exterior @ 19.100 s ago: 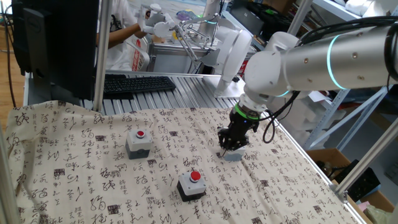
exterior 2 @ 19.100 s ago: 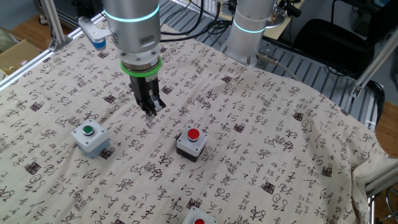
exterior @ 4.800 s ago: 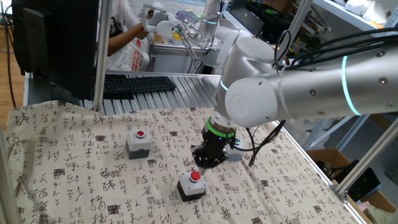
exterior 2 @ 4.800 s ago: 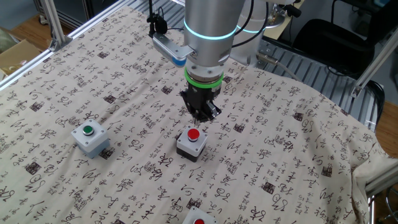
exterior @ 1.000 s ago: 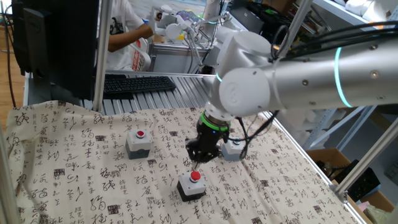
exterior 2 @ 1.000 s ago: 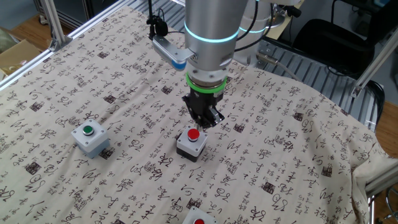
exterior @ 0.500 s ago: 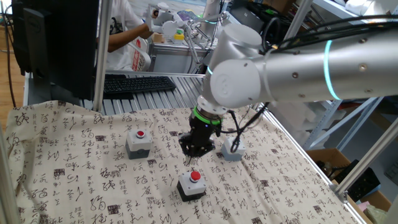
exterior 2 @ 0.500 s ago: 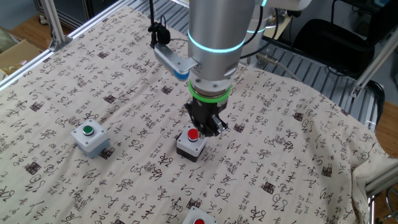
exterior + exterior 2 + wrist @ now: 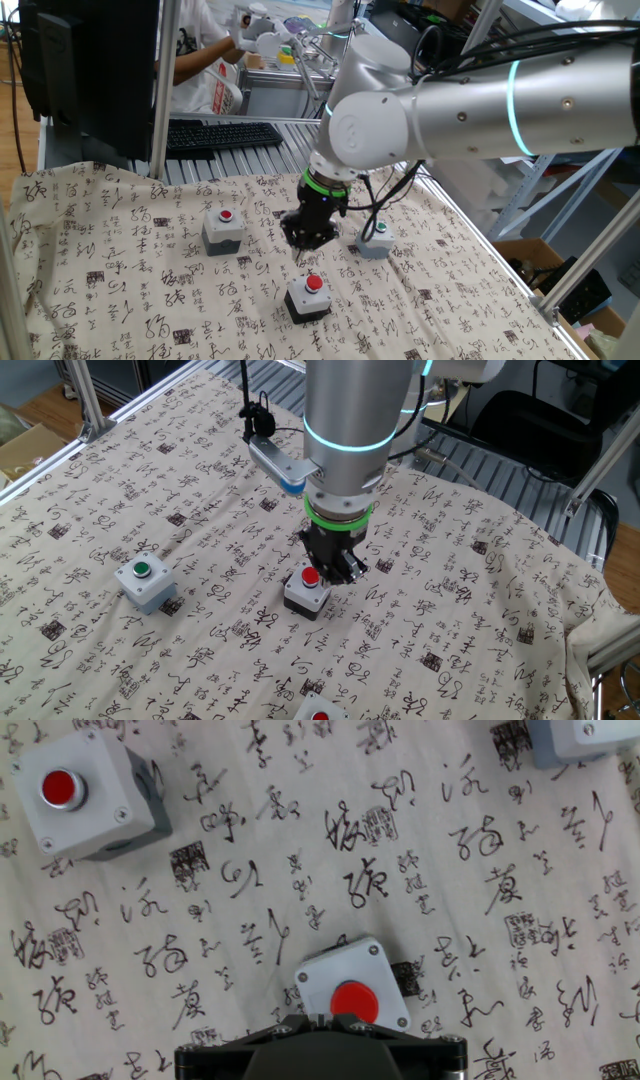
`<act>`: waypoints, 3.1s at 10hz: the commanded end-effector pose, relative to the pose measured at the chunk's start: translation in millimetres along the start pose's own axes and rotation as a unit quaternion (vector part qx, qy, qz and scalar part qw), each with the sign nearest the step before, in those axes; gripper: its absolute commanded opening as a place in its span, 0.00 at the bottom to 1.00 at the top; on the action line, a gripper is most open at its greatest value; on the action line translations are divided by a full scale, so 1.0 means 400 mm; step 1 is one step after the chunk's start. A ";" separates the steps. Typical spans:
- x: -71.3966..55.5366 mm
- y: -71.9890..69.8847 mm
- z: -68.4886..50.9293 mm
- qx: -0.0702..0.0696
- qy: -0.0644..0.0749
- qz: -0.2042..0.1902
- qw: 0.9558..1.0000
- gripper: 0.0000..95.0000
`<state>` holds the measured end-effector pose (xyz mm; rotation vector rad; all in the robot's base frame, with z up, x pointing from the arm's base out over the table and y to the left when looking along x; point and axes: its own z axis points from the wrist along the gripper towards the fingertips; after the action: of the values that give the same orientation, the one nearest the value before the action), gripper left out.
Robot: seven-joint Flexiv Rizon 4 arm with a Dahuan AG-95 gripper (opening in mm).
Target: Press three buttons from left to right in sequence
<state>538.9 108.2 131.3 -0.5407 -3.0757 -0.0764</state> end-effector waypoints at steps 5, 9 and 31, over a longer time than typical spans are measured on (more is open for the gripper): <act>-0.025 0.047 0.007 -0.001 0.002 0.013 1.000 0.00; -0.055 0.061 0.022 -0.006 0.004 0.021 1.000 0.00; -0.071 0.071 0.043 0.014 -0.004 0.006 1.000 0.00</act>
<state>573.4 125.8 115.5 -0.5546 -3.0843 -0.0357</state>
